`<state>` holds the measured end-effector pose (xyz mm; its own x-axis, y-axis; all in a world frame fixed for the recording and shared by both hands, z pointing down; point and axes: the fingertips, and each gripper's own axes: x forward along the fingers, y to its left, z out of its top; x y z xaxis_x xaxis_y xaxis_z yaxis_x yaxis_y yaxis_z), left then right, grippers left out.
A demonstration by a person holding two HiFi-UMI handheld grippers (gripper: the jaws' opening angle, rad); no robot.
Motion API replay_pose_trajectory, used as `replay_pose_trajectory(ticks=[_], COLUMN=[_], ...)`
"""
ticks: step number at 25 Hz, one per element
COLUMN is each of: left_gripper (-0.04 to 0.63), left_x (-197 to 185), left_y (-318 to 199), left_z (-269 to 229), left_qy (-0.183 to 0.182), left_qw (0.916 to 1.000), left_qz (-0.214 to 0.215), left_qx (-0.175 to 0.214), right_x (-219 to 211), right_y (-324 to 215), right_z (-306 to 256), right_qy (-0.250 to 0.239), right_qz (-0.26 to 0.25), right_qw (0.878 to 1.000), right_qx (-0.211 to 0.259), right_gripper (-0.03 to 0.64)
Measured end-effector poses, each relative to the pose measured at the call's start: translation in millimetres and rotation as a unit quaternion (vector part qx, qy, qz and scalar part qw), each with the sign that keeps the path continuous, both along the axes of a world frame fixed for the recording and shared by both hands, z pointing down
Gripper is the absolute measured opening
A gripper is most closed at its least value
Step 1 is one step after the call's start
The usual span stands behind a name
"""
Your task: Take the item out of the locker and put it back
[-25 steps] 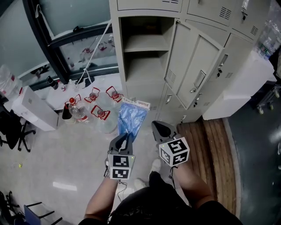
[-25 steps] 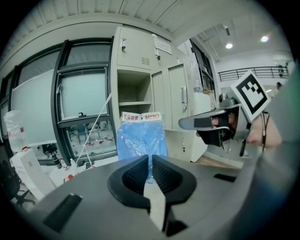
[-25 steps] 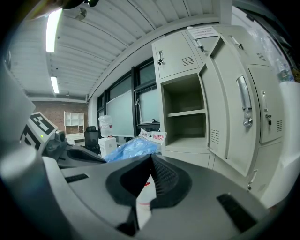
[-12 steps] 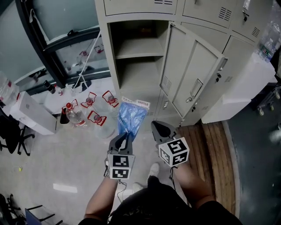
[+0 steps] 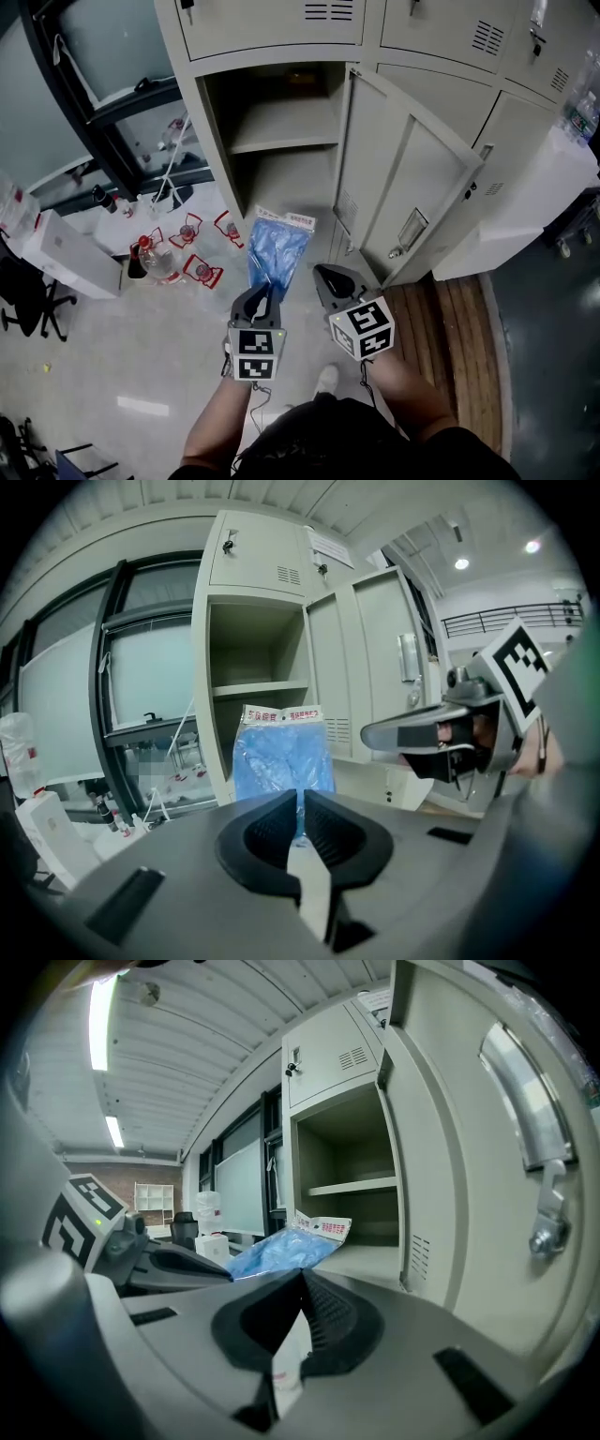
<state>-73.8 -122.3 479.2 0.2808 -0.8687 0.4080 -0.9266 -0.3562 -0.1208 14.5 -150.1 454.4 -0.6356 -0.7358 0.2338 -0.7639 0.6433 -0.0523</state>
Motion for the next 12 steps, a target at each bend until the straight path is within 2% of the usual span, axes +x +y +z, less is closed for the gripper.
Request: replay_pose_trajectory(ticks=[12], left_gripper=[0.023], left_x=[25], left_y=[-68], left_z=[-8], left_qy=[-0.001], left_qw=[0.9997], left_qz=[-0.024], left_qx=[0.010], right_x=[17], right_y=[-43], right_z=[-2], right_qy=[-0.012], right_qz=[-0.027], right_qw=[1.000], right_qx=[0.004], right_gripper=[0.002])
